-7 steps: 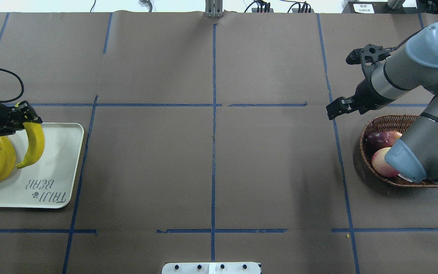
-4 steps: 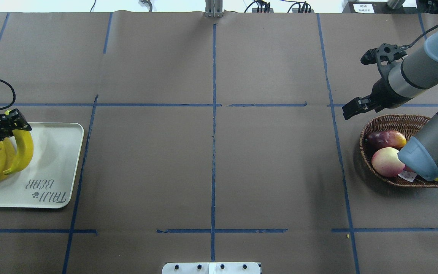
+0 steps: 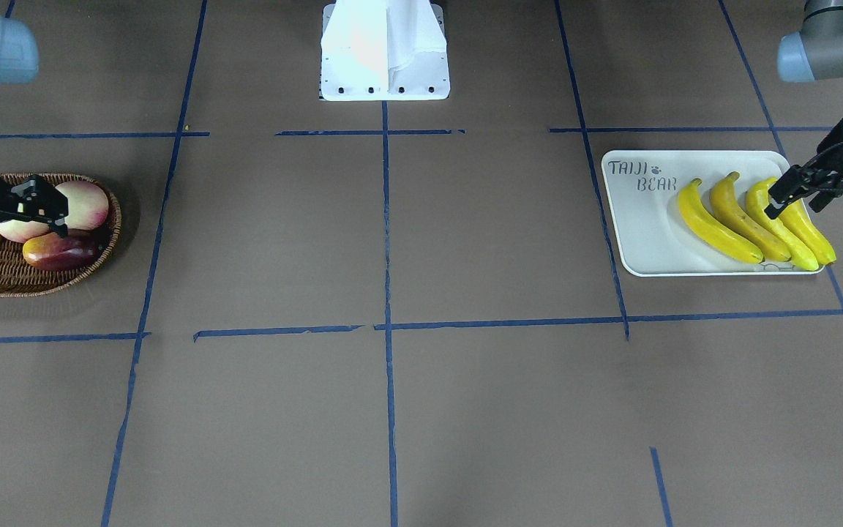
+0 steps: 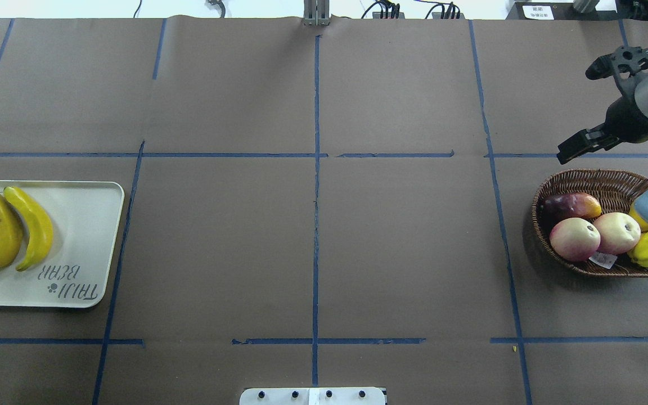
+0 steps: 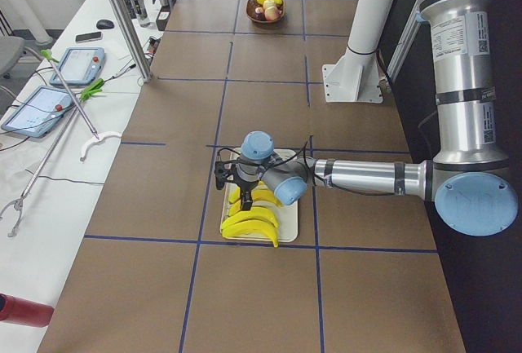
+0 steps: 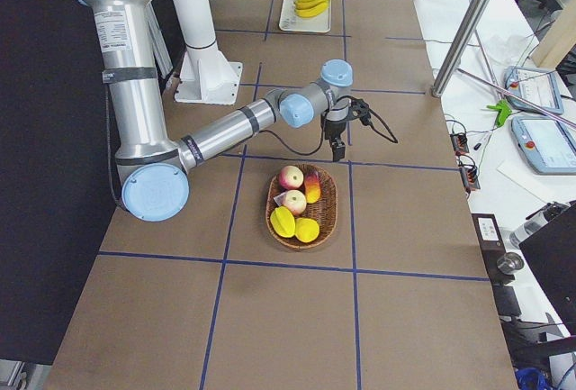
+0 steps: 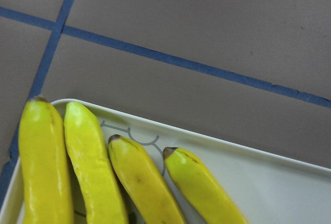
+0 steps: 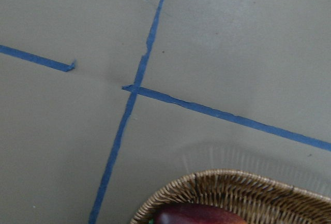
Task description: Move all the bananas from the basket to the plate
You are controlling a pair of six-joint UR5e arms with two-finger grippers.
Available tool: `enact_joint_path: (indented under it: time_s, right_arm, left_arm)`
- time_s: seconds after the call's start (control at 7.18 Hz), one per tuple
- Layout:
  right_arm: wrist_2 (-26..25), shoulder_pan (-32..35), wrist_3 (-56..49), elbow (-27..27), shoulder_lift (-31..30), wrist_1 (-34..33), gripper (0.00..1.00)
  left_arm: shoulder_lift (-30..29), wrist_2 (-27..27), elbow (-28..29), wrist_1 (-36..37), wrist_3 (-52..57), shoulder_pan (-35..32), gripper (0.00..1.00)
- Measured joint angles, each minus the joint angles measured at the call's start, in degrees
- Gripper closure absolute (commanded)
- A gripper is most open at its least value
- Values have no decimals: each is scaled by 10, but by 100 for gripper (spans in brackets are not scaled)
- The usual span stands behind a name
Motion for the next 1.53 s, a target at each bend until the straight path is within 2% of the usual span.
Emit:
enact_joint_path:
  time_s: [0.28, 0.42, 0.56, 0.84, 1.11, 1.53]
  right_arm:
    - [4, 70, -151, -3, -10, -72, 1]
    - [20, 110, -225, -14, -19, -94, 1]
    - [43, 150, -299, -42, -27, -103, 1]
    - [59, 218, -408, -111, -45, -103, 1]
    - [57, 252, -385, -142, -70, -100, 1]
    - [55, 260, -309, -142, -77, -93, 1]
  left_arm:
    - [-3, -23, -3, 102, 215, -66, 0]
    - [-7, -26, -12, 182, 323, -97, 0]
    - [-13, -28, -30, 275, 415, -129, 0]
    - [-22, -53, -69, 414, 501, -190, 0]
    - [-20, -67, -74, 447, 514, -222, 0]
    - [-22, -64, -62, 451, 511, -227, 0]
